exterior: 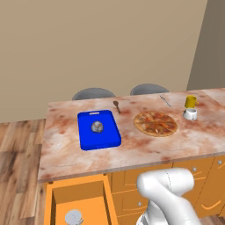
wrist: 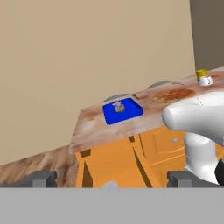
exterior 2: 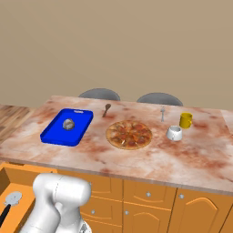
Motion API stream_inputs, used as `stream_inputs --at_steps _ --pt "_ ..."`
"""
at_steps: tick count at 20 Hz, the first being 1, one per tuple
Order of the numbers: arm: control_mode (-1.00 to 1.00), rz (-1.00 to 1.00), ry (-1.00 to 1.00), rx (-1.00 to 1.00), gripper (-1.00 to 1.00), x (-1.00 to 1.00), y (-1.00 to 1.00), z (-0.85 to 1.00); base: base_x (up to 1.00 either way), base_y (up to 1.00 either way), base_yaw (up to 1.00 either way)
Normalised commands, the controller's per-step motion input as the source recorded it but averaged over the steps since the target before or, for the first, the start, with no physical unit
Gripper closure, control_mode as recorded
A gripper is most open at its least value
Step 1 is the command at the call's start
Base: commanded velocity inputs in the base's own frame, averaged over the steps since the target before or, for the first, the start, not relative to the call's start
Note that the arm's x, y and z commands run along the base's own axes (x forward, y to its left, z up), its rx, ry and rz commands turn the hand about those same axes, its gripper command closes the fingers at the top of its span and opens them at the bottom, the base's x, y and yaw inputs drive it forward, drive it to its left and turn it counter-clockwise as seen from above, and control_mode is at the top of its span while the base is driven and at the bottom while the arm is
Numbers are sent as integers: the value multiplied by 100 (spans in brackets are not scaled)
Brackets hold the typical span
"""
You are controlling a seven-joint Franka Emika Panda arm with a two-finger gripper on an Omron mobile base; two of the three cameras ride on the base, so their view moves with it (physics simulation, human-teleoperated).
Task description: Take the pizza cutter from the drawer on the left and place it on the dining counter for cutting.
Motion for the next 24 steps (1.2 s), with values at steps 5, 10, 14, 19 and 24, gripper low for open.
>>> stream_inputs --at_steps 5,10,14,19,24 --pt "-100 -2 1 0 -100 99 -28 37 0 0 0" --pt "-100 0 0 0 -100 100 -12 29 0 0 0" --pt "-100 0 0 0 -100 100 -2 23 0 0 0" --pt "-100 0 0 0 -100 97 0 9 0 0 0" --pt "-100 0 1 0 -100 80 3 0 0 0 0"
